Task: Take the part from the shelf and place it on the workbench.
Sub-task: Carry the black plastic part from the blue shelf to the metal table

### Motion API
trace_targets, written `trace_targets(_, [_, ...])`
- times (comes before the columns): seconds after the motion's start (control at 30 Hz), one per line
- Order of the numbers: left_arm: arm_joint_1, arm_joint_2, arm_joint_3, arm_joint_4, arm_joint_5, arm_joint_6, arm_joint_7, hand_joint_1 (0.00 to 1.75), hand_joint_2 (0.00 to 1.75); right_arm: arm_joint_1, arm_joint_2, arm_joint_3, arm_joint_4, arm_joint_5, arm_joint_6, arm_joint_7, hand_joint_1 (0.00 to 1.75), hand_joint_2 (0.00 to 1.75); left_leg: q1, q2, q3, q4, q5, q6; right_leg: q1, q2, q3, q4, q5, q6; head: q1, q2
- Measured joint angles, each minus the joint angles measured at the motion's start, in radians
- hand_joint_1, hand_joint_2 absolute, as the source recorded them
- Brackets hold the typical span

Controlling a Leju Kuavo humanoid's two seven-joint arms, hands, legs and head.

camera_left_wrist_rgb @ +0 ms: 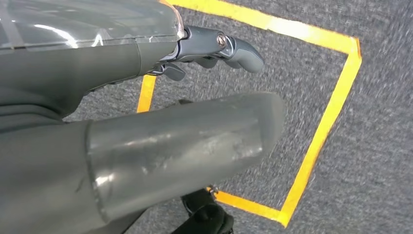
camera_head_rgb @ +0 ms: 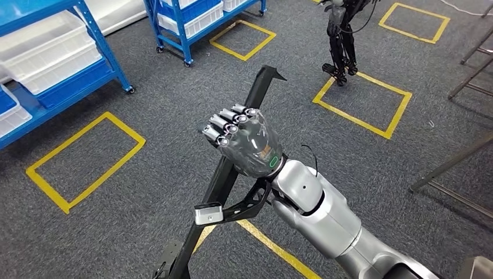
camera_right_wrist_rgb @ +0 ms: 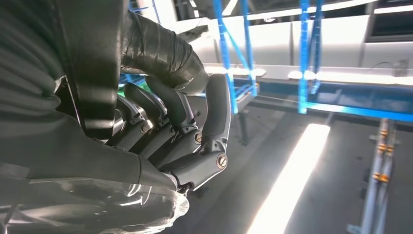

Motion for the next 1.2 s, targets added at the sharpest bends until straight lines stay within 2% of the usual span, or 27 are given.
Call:
trace_targets(0.03, [0.0, -0.001, 0.0, 0.0, 0.0, 0.0, 0.0, 0.0, 0.0, 0.0, -0.001, 0.0, -0.001, 0.0, 0.0, 0.0, 1.75, 1.75, 0.002, 0.005, 0.001, -0.001, -0.003, -0.005, -0.001, 0.011, 0.0, -0.002, 0.002, -0.006, 0.0, 0.0])
trace_targets(0.1, [-0.002, -0.002, 0.0, 0.0, 0.0, 0.0, 0.0, 0.0, 0.0, -0.003, -0.001, 0.0, -0.001, 0.0, 0.0, 0.0, 1.75, 1.75, 0.007, -0.021, -0.008, 0.025, -0.028, -0.016, -0.005, 0.03, 0.002, -0.008, 0.006, -0.018, 0.0, 0.0])
trace_targets(0.17, [-0.001, -0.003, 0.0, 0.0, 0.0, 0.0, 0.0, 0.0, 0.0, -0.005, -0.001, 0.0, -0.002, 0.0, 0.001, 0.0, 1.75, 1.75, 0.012, -0.071, -0.052, 0.128, -0.087, -0.022, -0.007, 0.049, 0.003, -0.011, 0.009, -0.027, 0.0, 0.0])
trace_targets(0.2, [0.001, -0.003, 0.0, 0.0, 0.0, 0.0, 0.0, 0.0, 0.0, -0.006, -0.001, 0.0, -0.001, 0.0, 0.002, 0.0, 1.75, 1.75, 0.013, -0.085, -0.085, 0.197, -0.116, -0.023, -0.007, 0.06, 0.003, -0.011, 0.009, -0.029, 0.0, 0.0])
trace_targets(0.23, [0.003, -0.002, 0.0, 0.0, 0.0, 0.001, 0.001, 0.0, 0.0, -0.006, -0.001, 0.0, -0.001, 0.0, 0.002, 0.0, 1.75, 1.75, 0.013, -0.092, -0.114, 0.256, -0.134, -0.024, -0.006, 0.073, 0.003, -0.01, 0.009, -0.029, 0.0, 0.0])
trace_targets(0.27, [0.005, -0.002, 0.0, 0.0, 0.0, 0.002, 0.002, 0.0, 0.0, -0.006, -0.001, 0.0, -0.001, 0.001, 0.003, 0.0, 1.75, 1.75, 0.013, -0.094, -0.13, 0.283, -0.131, -0.024, -0.006, 0.086, 0.002, -0.008, 0.01, -0.029, 0.0, 0.0])
trace_targets(0.3, [0.004, -0.001, 0.0, 0.0, 0.0, 0.004, 0.003, 0.0, 0.0, -0.006, -0.001, 0.0, -0.001, 0.001, 0.004, 0.0, 1.75, 1.75, 0.013, -0.096, -0.13, 0.274, -0.111, -0.022, -0.006, 0.099, 0.003, -0.007, 0.009, -0.029, 0.0, 0.0])
trace_targets(0.33, [0.002, 0.001, 0.0, 0.0, 0.001, 0.007, 0.002, 0.0, 0.0, -0.008, 0.0, 0.0, -0.001, 0.001, 0.005, 0.0, 1.75, 1.75, 0.014, -0.1, -0.111, 0.225, -0.074, -0.021, -0.006, 0.112, 0.003, -0.004, 0.009, -0.029, 0.0, 0.0])
trace_targets(0.4, [-0.006, 0.009, 0.0, 0.0, 0.006, 0.014, -0.003, 0.0, 0.0, -0.017, 0.009, 0.0, -0.001, 0.002, 0.004, -0.001, 1.75, 1.75, 0.018, -0.138, -0.057, 0.094, -0.008, -0.017, -0.007, 0.137, 0.0, 0.003, 0.009, -0.025, 0.0, 0.0])
trace_targets(0.47, [-0.02, 0.027, 0.0, 0.0, 0.017, 0.021, -0.012, 0.0, 0.0, -0.034, 0.03, 0.0, -0.001, 0.002, 0.001, -0.006, 1.75, 1.75, 0.021, -0.171, -0.03, 0.027, 0.009, -0.014, -0.009, 0.16, -0.011, 0.008, 0.012, -0.016, 0.0, 0.0])
trace_targets(0.53, [-0.038, 0.052, 0.0, -0.001, 0.029, 0.026, -0.018, 0.0, 0.0, -0.055, 0.057, 0.0, -0.001, 0.003, -0.005, -0.011, 1.75, 1.75, 0.019, -0.162, -0.028, 0.02, 0.01, -0.008, -0.011, 0.181, -0.021, 0.005, 0.021, -0.003, 0.0, 0.0])
trace_targets(0.57, [-0.049, 0.065, 0.0, -0.002, 0.033, 0.028, -0.02, 0.0, 0.0, -0.066, 0.07, 0.0, 0.0, 0.003, -0.009, -0.012, 1.75, 1.75, 0.02, -0.152, -0.027, 0.014, 0.014, -0.002, -0.01, 0.176, -0.025, 0.007, 0.019, 0.002, 0.0, 0.0])
trace_targets(0.6, [-0.062, 0.079, 0.0, -0.004, 0.036, 0.029, -0.021, 0.0, 0.0, -0.077, 0.082, 0.0, 0.0, 0.003, -0.015, -0.014, 1.75, 1.75, 0.022, -0.14, -0.026, 0.009, 0.02, 0.005, -0.007, 0.156, -0.032, 0.021, 0.009, 0.006, 0.001, 0.0])
trace_targets(0.63, [-0.074, 0.093, 0.001, -0.007, 0.039, 0.029, -0.021, 0.0, 0.0, -0.088, 0.094, 0.0, 0.001, 0.003, -0.022, -0.015, 1.75, 1.75, 0.023, -0.129, -0.025, 0.003, 0.024, 0.011, -0.004, 0.128, -0.047, 0.054, -0.013, 0.008, 0.001, 0.0])
trace_targets(0.67, [-0.085, 0.108, 0.002, -0.009, 0.04, 0.028, -0.022, 0.0, 0.0, -0.097, 0.104, 0.0, 0.002, 0.002, -0.029, -0.015, 1.75, 1.75, 0.021, -0.117, -0.025, 0.001, 0.026, 0.015, -0.004, 0.095, -0.069, 0.106, -0.044, 0.009, 0.001, 0.0])
trace_targets(0.7, [-0.095, 0.124, 0.002, -0.012, 0.043, 0.027, -0.022, 0.0, 0.0, -0.105, 0.115, 0.0, 0.003, 0.001, -0.037, -0.016, 1.75, 1.75, 0.019, -0.106, -0.026, 0.001, 0.027, 0.017, -0.005, 0.073, -0.097, 0.17, -0.077, 0.01, 0.002, 0.0])
trace_targets(0.73, [-0.104, 0.139, 0.003, -0.014, 0.047, 0.025, -0.022, 0.0, 0.0, -0.109, 0.124, 0.0, 0.004, -0.002, -0.045, -0.017, 1.75, 1.75, 0.017, -0.094, -0.027, 0.001, 0.027, 0.018, -0.007, 0.063, -0.123, 0.229, -0.101, 0.012, 0.001, 0.0])
trace_targets(0.77, [-0.113, 0.152, 0.004, -0.016, 0.051, 0.024, -0.022, 0.0, 0.0, -0.112, 0.13, 0.0, 0.006, -0.004, -0.051, -0.018, 1.75, 1.75, 0.016, -0.081, -0.027, 0.001, 0.026, 0.018, -0.009, 0.058, -0.138, 0.264, -0.109, 0.013, 0.001, 0.0])
trace_targets(0.8, [-0.123, 0.164, 0.004, -0.018, 0.055, 0.022, -0.022, 0.0, 0.0, -0.115, 0.136, 0.0, 0.007, -0.007, -0.056, -0.02, 1.75, 1.75, 0.015, -0.07, -0.027, 0.001, 0.025, 0.017, -0.01, 0.054, -0.136, 0.265, -0.099, 0.013, 0.001, 0.0])
trace_targets(0.83, [-0.132, 0.173, 0.005, -0.019, 0.059, 0.022, -0.022, 0.0, 0.0, -0.118, 0.142, 0.0, 0.009, -0.009, -0.059, -0.023, 1.75, 1.75, 0.014, -0.059, -0.026, 0.002, 0.024, 0.016, -0.011, 0.048, -0.114, 0.227, -0.072, 0.012, 0.001, 0.0])
trace_targets(0.87, [-0.139, 0.18, 0.005, -0.021, 0.063, 0.021, -0.023, 0.0, 0.0, -0.123, 0.147, 0.0, 0.009, -0.01, -0.062, -0.027, 1.75, 1.75, 0.014, -0.048, -0.024, 0.002, 0.023, 0.015, -0.009, 0.035, -0.078, 0.159, -0.038, 0.008, 0.001, 0.0])
trace_targets(0.9, [-0.145, 0.186, 0.006, -0.022, 0.067, 0.021, -0.024, 0.0, 0.0, -0.128, 0.154, 0.0, 0.01, -0.012, -0.065, -0.031, 1.75, 1.75, 0.012, -0.038, -0.023, 0.002, 0.021, 0.012, -0.004, 0.012, -0.041, 0.092, -0.015, 0.003, 0.001, 0.0])
trace_targets(0.97, [-0.152, 0.197, 0.007, -0.025, 0.072, 0.022, -0.029, 0.0, 0.0, -0.137, 0.166, 0.0, 0.009, -0.017, -0.076, -0.038, 1.75, 1.75, 0.008, -0.018, -0.021, 0.003, 0.017, 0.004, 0.01, -0.018, 0.0, 0.007, 0.005, -0.009, 0.001, 0.0])
trace_targets(1.0, [-0.153, 0.202, 0.007, -0.025, 0.072, 0.022, -0.032, 0.0, 0.0, -0.139, 0.171, 0.0, 0.008, -0.018, -0.082, -0.04, 1.75, 1.75, 0.006, -0.006, -0.019, 0.003, 0.016, -0.001, 0.016, -0.019, 0.002, -0.002, 0.002, -0.013, 0.001, 0.0])
trace_targets(1.07, [-0.155, 0.212, 0.008, -0.027, 0.073, 0.021, -0.038, 0.0, 0.0, -0.14, 0.176, 0.0, 0.004, -0.019, -0.089, -0.045, 1.75, 1.75, 0.008, 0.009, -0.015, 0.003, 0.01, -0.01, 0.014, 0.006, 0.003, -0.011, 0.007, -0.022, 0.001, 0.0])
trace_targets(1.13, [-0.157, 0.222, 0.008, -0.031, 0.073, 0.019, -0.043, 0.0, 0.0, -0.143, 0.182, -0.001, -0.002, -0.018, -0.093, -0.048, 1.75, 1.75, 0.013, -0.026, -0.028, 0.041, -0.02, -0.019, 0.006, 0.029, 0.009, -0.023, 0.015, -0.034, 0.001, 0.0])
trace_targets(1.2, [-0.155, 0.234, 0.008, -0.033, 0.073, 0.018, -0.044, 0.0, 0.0, -0.145, 0.191, -0.001, -0.004, -0.019, -0.094, -0.049, 1.75, 1.75, 0.017, -0.08, -0.08, 0.154, -0.077, -0.026, 0.002, 0.053, 0.012, -0.027, 0.018, -0.041, 0.001, 0.0])
